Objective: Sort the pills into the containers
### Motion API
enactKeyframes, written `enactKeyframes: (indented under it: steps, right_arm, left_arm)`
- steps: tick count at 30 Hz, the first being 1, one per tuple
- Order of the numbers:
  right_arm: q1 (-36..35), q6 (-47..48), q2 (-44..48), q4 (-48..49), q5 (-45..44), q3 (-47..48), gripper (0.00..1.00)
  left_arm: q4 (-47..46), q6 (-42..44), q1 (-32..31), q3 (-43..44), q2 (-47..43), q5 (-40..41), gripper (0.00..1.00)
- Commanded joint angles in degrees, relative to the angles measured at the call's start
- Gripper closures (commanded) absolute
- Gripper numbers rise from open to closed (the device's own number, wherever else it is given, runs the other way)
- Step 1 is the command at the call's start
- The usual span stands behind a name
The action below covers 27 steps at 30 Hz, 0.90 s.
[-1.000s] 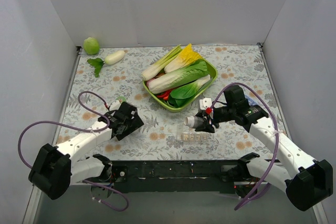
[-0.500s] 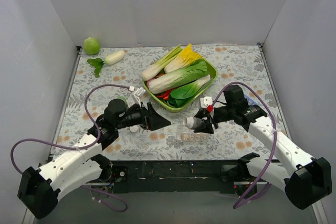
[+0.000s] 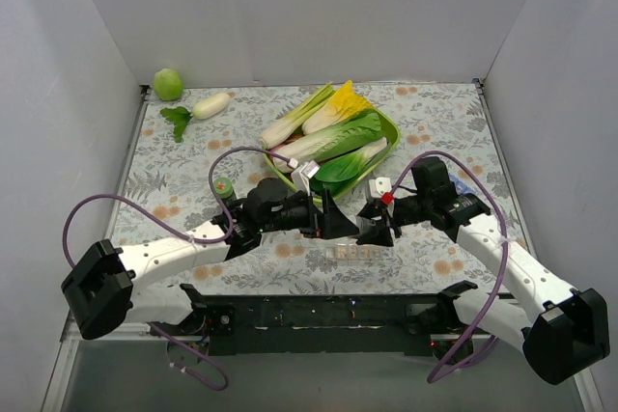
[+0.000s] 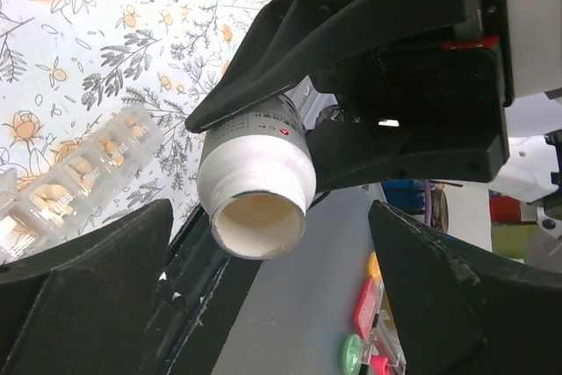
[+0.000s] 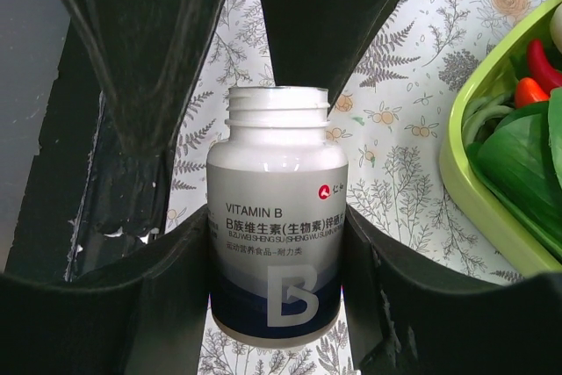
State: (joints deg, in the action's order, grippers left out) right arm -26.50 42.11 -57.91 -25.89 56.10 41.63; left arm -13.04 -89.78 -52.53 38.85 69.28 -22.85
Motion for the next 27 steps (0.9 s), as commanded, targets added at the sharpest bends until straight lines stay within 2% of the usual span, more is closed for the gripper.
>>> enactKeyframes:
  steps: [1, 3, 4, 9, 11, 12, 17, 18, 19, 22, 23, 27]
  right_arm:
    - [0.49, -0.62, 0.17, 1.81, 1.91, -0.23, 0.97]
    - [0.4, -0.62, 0.25, 1.89, 1.91, -0.23, 0.97]
    - [0.49, -0.62, 0.17, 1.9, 1.82, -0.23, 0.97]
    - [0.49, -0.8, 0.25, 1.98, 1.82, -0.32, 0.97]
    - [0.49, -0.8, 0.34, 1.98, 1.74, -0.32, 0.97]
    - [0.49, -0.8, 0.34, 1.9, 1.74, -0.4, 0.96]
    - [0.49, -1.23, 0.43, 2.25, 1.56, -0.49, 0.95]
    - [0.57, -1.33, 0.43, 2.42, 1.47, -0.49, 0.94]
    - [0.57, -1.67, 0.52, 2.94, 1.21, -0.58, 0.91]
    - [0.75, -2.9, 0.61, 3.83, 1.38, -0.85, 0.72]
    - [0.84, -3.0, 0.69, 4.0, 1.56, -1.02, 0.59]
    - [1.19, -3.61, 0.78, 4.44, 2.61, -1.11, 0.44]
  left_arm:
    - [0.73, -2.24, -2.22, 3.42, 1.3, 6.14, 0.09]
    - [2.57, -2.24, -2.75, 4.65, 2.17, 8.25, 0.13]
    - [3.01, -2.59, -2.66, 5.0, 2.53, 8.7, 0.2]
    - [5.21, -3.3, -3.1, 6.24, 3.5, 10.63, 0.29]
    - [5.22, -3.91, -3.19, 6.24, 3.58, 10.98, 0.36]
    - [5.39, -4.26, -3.1, 6.24, 3.59, 11.16, 0.45]
    - [5.39, -5.32, -3.1, 6.94, 4.29, 10.02, 0.64]
    - [5.39, -6.1, -3.1, 6.94, 4.2, 10.02, 0.72]
    - [5.39, -6.63, -3.19, 6.94, 4.29, 9.85, 0.74]
    - [5.48, -9.36, -3.1, 6.59, 3.76, 10.02, 0.83]
    - [5.22, -10.23, -3.19, 6.24, 3.5, 10.02, 0.84]
    - [3.72, -13.05, -3.19, 5.19, 2.97, 9.84, 0.88]
